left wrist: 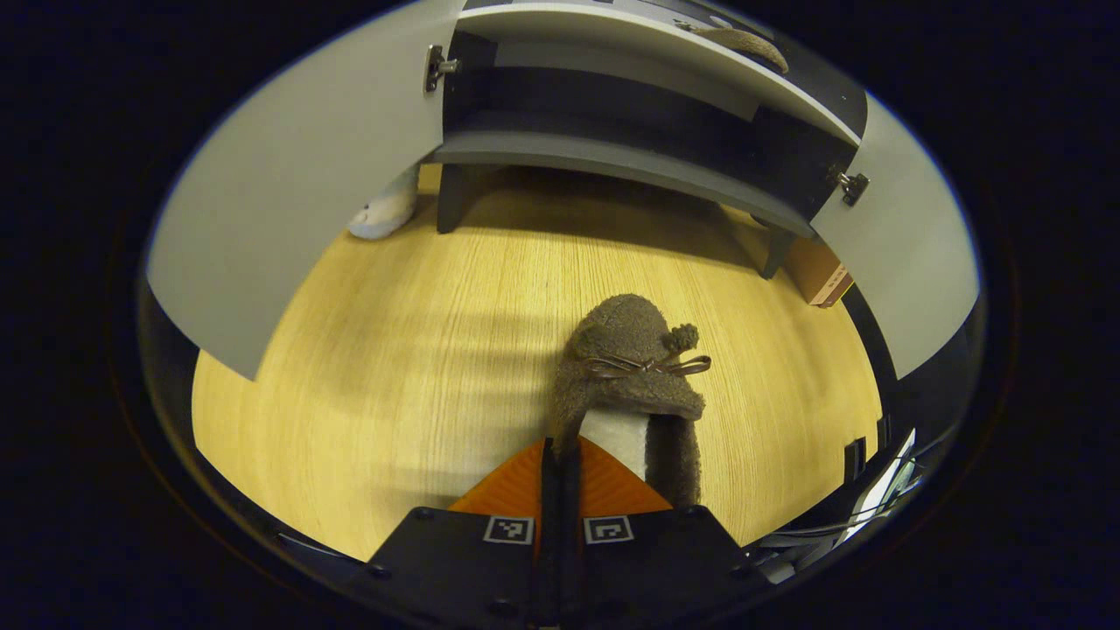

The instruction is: Grab one shoe with the right hand and put it into the shoe cabinet, grab the other shoe with the left hand and put it into the shoe cabinet; then close the right door with the right hand and the left door with the left hand.

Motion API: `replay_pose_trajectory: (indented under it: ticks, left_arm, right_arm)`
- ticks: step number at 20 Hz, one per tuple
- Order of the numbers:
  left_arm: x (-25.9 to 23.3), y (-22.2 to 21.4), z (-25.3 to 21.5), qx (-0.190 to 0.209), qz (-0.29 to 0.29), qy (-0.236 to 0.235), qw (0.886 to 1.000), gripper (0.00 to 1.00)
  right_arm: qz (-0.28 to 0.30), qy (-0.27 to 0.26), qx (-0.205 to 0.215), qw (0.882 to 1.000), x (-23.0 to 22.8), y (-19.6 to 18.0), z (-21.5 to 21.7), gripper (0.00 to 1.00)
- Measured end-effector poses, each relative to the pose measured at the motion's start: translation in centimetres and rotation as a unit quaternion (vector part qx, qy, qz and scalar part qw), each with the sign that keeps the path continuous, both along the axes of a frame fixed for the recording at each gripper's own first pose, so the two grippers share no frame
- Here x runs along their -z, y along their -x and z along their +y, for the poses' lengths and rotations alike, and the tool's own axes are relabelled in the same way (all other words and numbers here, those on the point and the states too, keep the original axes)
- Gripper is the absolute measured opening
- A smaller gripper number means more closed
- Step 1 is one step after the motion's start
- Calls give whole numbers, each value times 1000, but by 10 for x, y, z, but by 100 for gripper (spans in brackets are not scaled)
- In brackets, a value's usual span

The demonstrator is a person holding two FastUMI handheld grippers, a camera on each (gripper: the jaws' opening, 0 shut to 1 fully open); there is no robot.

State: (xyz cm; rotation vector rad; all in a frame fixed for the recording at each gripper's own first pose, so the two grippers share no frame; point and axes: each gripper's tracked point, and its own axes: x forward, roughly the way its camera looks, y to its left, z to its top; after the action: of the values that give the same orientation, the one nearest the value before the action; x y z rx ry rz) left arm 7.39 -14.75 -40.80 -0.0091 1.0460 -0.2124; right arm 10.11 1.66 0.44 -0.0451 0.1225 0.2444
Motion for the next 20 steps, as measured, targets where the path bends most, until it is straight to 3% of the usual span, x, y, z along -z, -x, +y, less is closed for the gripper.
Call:
replay_pose_trajectory:
  ticks: [4, 9, 13, 19, 20]
  left_arm:
    - [-83, 4, 0, -30, -30, 44, 998, 7]
    - [-210, -34, 8, -32, -118, 58, 991, 7]
    - [-300, -96, 2, -25, -195, 55, 979, 6]
    - [-397, -221, -5, -29, -228, 72, 970, 7]
    - [-393, -240, -12, -29, -231, 74, 970, 6]
  right_arm:
    - [-7, -6, -9, 1000, -3, 7, 3, 92]
    - [-2, -9, -18, 1000, -2, 17, 5, 93]
    - [1, -11, -11, 1000, 3, 16, 2, 92]
    - [4, -11, 22, 1000, 6, 10, -12, 92]
    - [4, -12, 28, 1000, 6, 8, -14, 92]
